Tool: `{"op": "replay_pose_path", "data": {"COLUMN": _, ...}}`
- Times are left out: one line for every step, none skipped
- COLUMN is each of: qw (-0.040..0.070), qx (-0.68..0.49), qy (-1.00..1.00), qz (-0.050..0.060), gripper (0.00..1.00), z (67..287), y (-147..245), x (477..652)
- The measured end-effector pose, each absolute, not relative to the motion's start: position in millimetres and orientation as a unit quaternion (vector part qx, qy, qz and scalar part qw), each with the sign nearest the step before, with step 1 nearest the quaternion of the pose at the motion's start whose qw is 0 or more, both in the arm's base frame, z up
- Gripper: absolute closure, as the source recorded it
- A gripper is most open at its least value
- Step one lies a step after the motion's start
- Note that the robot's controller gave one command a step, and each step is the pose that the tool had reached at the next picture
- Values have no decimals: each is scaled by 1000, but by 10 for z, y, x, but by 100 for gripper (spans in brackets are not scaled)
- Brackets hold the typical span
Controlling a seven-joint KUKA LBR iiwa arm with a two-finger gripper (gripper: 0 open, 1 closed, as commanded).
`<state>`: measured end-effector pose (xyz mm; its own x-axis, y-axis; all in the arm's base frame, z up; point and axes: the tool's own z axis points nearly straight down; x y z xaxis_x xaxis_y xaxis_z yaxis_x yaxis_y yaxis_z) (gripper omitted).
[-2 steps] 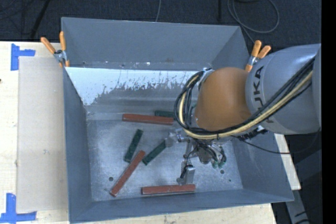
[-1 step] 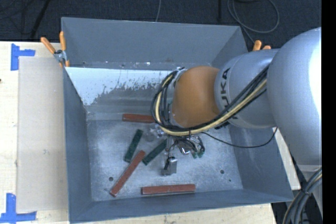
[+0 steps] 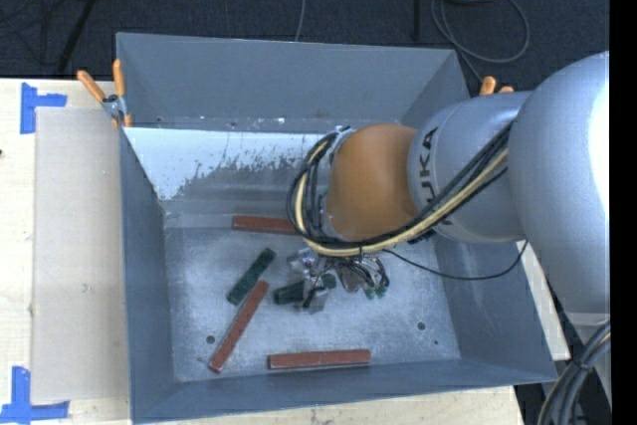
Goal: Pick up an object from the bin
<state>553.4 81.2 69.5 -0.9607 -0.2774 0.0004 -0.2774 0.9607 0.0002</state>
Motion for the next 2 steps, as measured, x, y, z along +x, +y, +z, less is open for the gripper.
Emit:
{"op": "replay_pose_path", "data": {"qw": -5, "qx": 138, "qy": -990, "qz": 0, "gripper": 100, "z": 2114, "y": 817, "x": 5594}}
{"op": "replay_pose_path", "data": {"qw": -1, "qx": 139, "qy": -990, "qz": 0, "gripper": 0, "z": 2064, "y": 817, "x": 5577}}
